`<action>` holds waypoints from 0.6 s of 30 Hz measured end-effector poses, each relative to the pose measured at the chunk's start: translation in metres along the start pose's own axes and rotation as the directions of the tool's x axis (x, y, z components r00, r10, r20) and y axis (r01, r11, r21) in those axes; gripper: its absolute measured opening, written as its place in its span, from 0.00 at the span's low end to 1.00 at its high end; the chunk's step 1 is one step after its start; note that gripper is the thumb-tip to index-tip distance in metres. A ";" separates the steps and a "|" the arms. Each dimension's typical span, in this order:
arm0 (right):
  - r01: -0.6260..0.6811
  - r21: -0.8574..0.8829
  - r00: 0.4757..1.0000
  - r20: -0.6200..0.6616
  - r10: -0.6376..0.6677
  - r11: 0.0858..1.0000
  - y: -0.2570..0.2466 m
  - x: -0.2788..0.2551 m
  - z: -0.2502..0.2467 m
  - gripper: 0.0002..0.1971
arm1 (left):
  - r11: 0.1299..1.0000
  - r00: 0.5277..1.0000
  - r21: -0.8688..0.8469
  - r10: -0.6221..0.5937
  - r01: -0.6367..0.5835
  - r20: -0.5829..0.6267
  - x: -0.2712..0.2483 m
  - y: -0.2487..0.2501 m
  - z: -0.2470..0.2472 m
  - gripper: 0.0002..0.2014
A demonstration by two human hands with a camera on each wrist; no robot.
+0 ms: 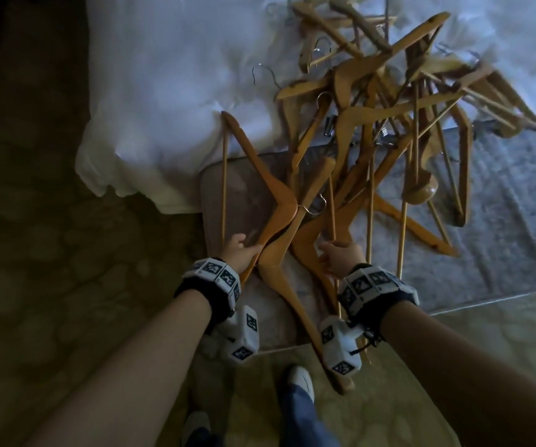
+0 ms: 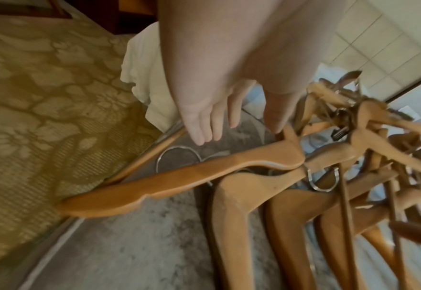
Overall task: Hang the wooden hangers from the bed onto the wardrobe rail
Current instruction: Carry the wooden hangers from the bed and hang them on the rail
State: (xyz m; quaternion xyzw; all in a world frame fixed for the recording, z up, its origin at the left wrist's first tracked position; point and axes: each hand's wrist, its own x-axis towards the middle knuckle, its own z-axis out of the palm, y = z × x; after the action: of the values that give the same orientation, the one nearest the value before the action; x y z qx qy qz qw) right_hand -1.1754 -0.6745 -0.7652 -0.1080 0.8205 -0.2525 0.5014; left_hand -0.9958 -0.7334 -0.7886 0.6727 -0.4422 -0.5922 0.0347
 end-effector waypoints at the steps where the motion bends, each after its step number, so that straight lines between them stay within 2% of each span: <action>1: -0.003 -0.013 1.000 0.001 0.003 1.000 0.003 0.003 0.004 0.04 | 0.997 0.999 0.082 0.000 -0.003 0.040 0.005 -0.005 0.005 0.32; 3: -0.008 -0.017 1.000 0.019 0.008 1.000 0.008 0.008 0.011 0.05 | 0.958 0.996 0.279 0.034 -0.058 0.088 0.013 -0.012 0.014 0.30; 6: 0.011 -0.016 0.999 0.050 -0.010 1.000 0.008 0.012 0.016 0.10 | 0.916 0.992 0.382 0.127 -0.121 0.007 0.020 -0.013 0.021 0.20; 8: 0.038 -0.011 0.998 0.040 -0.038 0.999 0.000 0.009 0.014 0.08 | 0.929 0.985 0.337 0.170 -0.153 -0.019 0.018 -0.008 0.019 0.16; 12: 0.076 -0.033 0.997 0.026 -0.075 0.997 -0.030 -0.012 0.007 0.04 | 0.964 0.983 0.191 0.183 -0.183 0.019 -0.010 0.020 -0.001 0.10; 15: 0.131 -0.054 0.989 0.072 -0.127 0.990 -0.067 -0.040 0.009 0.05 | 0.968 0.978 0.139 0.200 -0.207 0.067 -0.044 0.051 -0.032 0.10; 18: 0.212 -0.035 0.967 0.154 -0.204 0.977 -0.108 -0.076 0.020 0.06 | 0.960 0.962 0.057 0.270 -0.273 0.045 -0.091 0.085 -0.070 0.08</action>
State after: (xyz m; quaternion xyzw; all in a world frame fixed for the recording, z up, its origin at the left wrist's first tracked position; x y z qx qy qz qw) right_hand -1.1301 -0.7397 -0.6580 -0.2246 0.7710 -0.2739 0.5292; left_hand -0.9766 -0.7608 -0.6499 0.5954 -0.5491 -0.5801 0.0864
